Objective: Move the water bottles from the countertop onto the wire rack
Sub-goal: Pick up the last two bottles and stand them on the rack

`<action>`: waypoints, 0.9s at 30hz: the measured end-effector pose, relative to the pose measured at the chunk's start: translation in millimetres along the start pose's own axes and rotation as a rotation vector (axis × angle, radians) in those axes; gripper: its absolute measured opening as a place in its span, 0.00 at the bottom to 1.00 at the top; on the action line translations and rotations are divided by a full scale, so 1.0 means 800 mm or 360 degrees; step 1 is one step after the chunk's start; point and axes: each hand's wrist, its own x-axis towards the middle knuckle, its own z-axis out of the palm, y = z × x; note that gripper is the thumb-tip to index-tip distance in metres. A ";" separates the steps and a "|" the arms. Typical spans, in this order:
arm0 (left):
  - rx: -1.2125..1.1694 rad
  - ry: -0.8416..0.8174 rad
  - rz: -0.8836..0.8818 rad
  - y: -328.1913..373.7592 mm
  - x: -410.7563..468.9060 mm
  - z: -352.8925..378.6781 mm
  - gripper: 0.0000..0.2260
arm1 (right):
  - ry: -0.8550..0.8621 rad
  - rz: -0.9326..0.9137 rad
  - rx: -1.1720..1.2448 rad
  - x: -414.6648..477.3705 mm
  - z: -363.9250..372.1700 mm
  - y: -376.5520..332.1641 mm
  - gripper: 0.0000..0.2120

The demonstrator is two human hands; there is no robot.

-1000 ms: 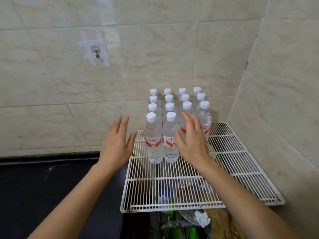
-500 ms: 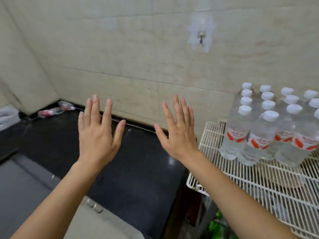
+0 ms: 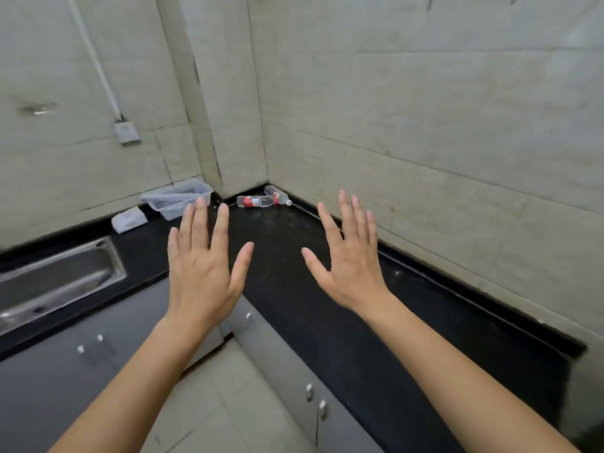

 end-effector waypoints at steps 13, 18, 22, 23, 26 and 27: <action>0.0047 -0.0144 0.0018 -0.173 0.133 0.164 0.32 | -0.0048 -0.0021 0.0006 0.164 0.228 -0.018 0.36; 0.0077 -0.0288 0.0034 -0.231 0.248 0.270 0.32 | -0.0106 0.0120 0.0039 0.268 0.344 0.020 0.36; 0.0093 -0.0382 0.0072 -0.278 0.342 0.334 0.31 | -0.0186 0.0171 0.0072 0.357 0.419 0.035 0.38; 0.0086 -0.0401 0.0066 -0.292 0.363 0.350 0.30 | -0.0211 0.0180 0.0074 0.377 0.437 0.038 0.39; 0.0033 -0.0449 -0.0027 -0.336 0.407 0.395 0.31 | -0.0297 0.0238 0.0071 0.424 0.486 0.045 0.39; 0.0018 -0.0464 -0.0040 -0.350 0.419 0.412 0.32 | -0.0324 0.0249 0.0063 0.436 0.503 0.048 0.39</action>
